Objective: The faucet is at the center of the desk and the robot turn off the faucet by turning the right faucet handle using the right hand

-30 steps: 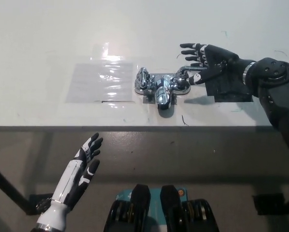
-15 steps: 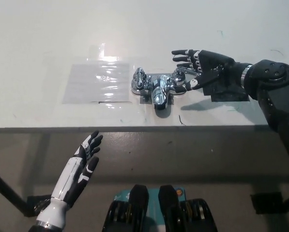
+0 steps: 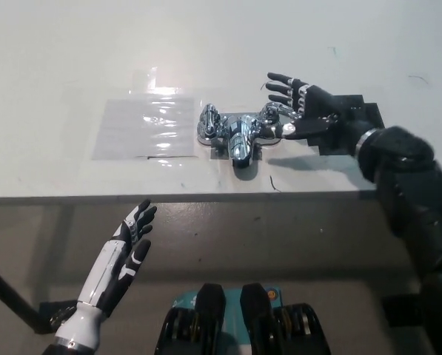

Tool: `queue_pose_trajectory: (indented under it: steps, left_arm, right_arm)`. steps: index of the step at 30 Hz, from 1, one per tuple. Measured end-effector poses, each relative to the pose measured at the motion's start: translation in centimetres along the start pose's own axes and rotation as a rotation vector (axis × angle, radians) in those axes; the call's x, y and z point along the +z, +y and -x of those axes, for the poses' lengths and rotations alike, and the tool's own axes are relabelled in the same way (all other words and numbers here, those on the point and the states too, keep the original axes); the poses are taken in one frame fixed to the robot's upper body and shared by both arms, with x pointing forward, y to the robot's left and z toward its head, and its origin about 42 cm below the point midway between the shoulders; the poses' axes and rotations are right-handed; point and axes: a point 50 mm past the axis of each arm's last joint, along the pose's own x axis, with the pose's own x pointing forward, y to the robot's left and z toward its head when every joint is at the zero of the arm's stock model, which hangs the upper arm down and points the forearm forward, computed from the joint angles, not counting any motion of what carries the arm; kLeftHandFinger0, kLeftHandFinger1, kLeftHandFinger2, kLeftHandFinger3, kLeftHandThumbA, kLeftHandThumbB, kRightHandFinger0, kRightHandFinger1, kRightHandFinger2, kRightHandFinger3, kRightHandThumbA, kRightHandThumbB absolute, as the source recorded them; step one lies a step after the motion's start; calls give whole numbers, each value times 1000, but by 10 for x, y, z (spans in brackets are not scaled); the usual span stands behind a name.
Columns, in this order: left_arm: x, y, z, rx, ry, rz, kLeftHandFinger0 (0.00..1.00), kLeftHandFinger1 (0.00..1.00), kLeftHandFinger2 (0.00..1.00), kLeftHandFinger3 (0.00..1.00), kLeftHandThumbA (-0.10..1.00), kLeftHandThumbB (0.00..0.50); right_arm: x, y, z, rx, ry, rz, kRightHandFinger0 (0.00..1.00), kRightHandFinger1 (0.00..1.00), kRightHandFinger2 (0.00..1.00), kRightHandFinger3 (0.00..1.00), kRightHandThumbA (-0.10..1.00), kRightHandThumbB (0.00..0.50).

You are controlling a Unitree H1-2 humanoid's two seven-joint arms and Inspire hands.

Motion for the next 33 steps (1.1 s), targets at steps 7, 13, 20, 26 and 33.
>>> queue_pose_trajectory:
  steps: [7,13,20,26,33]
  left_arm:
    - [0,0,0,1,2,0,1000,1000,1000,1000,922,203]
    - [0,0,0,1,2,0,1000,1000,1000,1000,921,209]
    - [-1,0,1,1,6,0,1000,1000,1000,1000,919,213]
    - [-1,0,0,1,6,0,1000,1000,1000,1000,933,216]
    - [-1,0,0,1,6,-1,1000,1000,1000,1000,940,221]
  right_arm:
    - [-20,22,-5,-152,-47,-51,1000,1000,1000,1000,1000,315]
    - [-22,40,-11,-255,-79,-60,1000,1000,1000,1000,1000,260]
    - [-24,66,-12,-401,-100,-53,1000,1000,1000,1000,1000,146]
    - [-21,84,-14,-514,-99,-22,1000,1000,1000,1000,1000,132]
    - [-15,107,-17,-632,-100,8,1000,1000,1000,1000,1000,114]
